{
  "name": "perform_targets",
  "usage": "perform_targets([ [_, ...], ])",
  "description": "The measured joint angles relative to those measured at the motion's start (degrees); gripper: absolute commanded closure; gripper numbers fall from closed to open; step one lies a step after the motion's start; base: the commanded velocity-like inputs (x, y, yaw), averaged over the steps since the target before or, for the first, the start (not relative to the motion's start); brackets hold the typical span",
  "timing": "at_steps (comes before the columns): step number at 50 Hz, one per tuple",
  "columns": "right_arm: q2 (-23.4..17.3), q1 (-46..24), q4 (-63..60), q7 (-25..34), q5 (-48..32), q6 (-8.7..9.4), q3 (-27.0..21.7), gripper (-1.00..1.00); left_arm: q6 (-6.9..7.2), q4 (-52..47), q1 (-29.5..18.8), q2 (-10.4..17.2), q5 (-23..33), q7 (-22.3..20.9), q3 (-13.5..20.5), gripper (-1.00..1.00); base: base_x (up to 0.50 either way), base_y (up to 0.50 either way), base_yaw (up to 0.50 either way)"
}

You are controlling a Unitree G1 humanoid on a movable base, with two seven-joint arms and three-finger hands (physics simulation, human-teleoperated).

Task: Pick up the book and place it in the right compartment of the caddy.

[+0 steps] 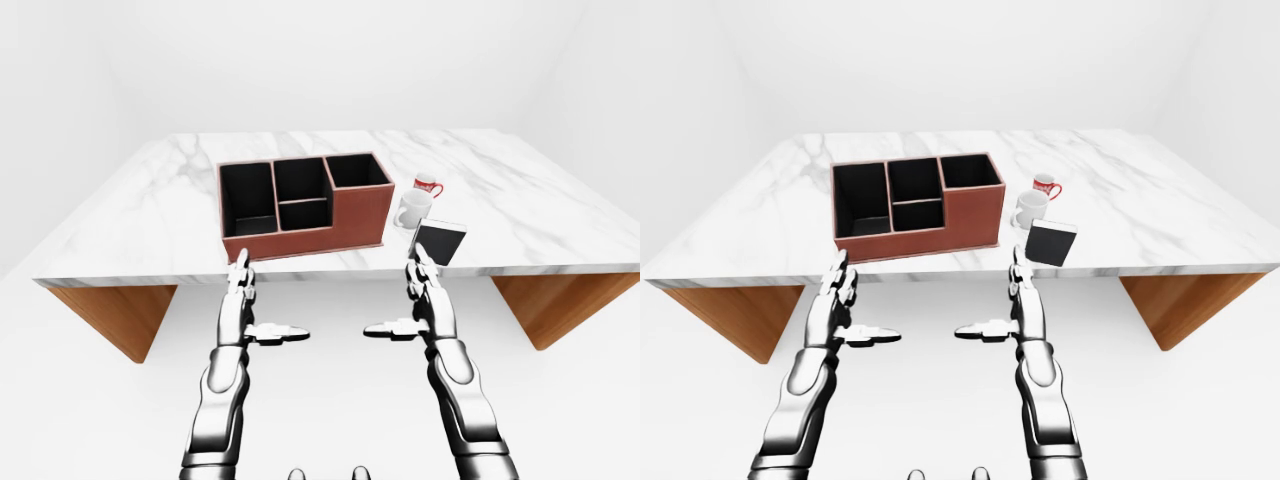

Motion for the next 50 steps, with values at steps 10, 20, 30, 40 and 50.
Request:
perform_targets([
  [10,-0.59,-0.02,-1.2,0.99,0.95,1.01,-1.21,-1.0,0.34,-0.05,-0.1,0.45,-0.14,-0.69,0.85,-1.0,0.0,0.0,0.0],
  [20,-1.22,0.5,-9.69,1.27,0.93,4.55,-2.54,-1.0,3.67,-4.85,0.13,0.95,-1.29,-0.95,2.26,-1.0,0.0,0.0,0.0],
  [30,-2.86,0.39,-24.23,1.5,3.29,4.55,-9.12,-1.0,4.84,-15.27,-0.49,3.09,-4.38,-0.03,8.92,-1.0,0.0,0.0,0.0],
  [40,-4.56,0.07,-33.58,1.4,7.18,4.55,-16.45,-1.0,4.84,-23.24,-1.1,4.98,-8.61,3.62,16.22,-1.0,0.0,0.0,0.0],
  [50,-5.4,0.0,-37.45,1.25,9.08,4.55,-19.73,-1.0,4.84,-26.73,-1.23,5.89,-10.81,6.01,19.48,-1.0,0.0,0.0,0.0],
])
